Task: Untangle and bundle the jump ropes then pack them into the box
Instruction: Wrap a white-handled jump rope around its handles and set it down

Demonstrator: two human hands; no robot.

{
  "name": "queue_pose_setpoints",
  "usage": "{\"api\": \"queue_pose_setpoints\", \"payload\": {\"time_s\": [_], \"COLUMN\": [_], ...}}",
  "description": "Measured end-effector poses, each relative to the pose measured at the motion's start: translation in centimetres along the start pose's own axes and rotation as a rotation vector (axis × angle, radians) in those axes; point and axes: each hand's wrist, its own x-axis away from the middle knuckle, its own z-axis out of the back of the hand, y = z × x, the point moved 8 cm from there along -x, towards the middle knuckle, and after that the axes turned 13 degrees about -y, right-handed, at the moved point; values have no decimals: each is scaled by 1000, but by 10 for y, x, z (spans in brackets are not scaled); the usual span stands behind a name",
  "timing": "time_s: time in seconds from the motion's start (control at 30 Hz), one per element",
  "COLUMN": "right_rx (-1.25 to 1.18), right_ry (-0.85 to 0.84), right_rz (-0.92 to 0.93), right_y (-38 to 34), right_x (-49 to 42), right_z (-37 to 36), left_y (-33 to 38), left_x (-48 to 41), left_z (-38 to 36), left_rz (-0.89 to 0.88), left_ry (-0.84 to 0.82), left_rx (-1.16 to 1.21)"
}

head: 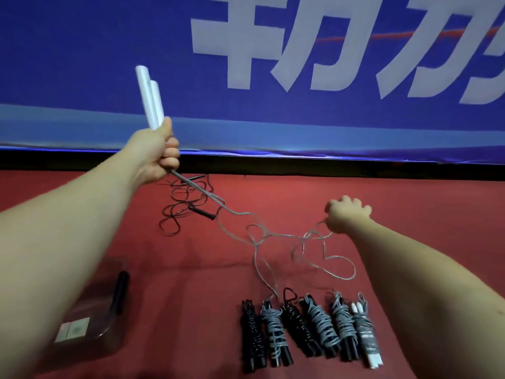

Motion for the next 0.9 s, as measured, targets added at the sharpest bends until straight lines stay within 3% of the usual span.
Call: {"api": "queue_pose_setpoints", "payload": {"time_s": [0.07,0.13,0.2,0.27,0.4,0.5,0.57,0.63,0.7,0.8,0.9], "right_rx": [-256,-579,-670,-712,-834,-1157,-1236,-1257,-1362,-1146,-674], "right_ry": [-140,-387,-512,-512,-301,-355,-422,-294,-64,208,193], "right_rz": [285,575,725,767,699,755,819,786,612,449,467], "right_y": [-44,-104,-151,-177,-172,-160,-164,-159,-126,-63,-50], "right_x": [6,32,56,59,38,38,49,49,33,12,15], "right_z": [-16,-34,-46,-56,-53,-50,-42,-22,3,34,43], "left_y": [-14,-27,-31,-29,-23,-17,-15,-16,-18,-32,-55], "left_x": [-1,1,5,10,12,11,12,14,15,17,21], "left_z": [-34,-83,-124,-147,-150,-144,-147,-151,-148,-126,-112], "left_rz": [22,44,58,72,92,88,90,100,107,142,205], "left_ry": [-105,-230,-318,-347,-308,-295,-309,-329,-328,-267,-252], "left_rx": [45,54,49,65,189,320,356,326,213,-111,-554]}}
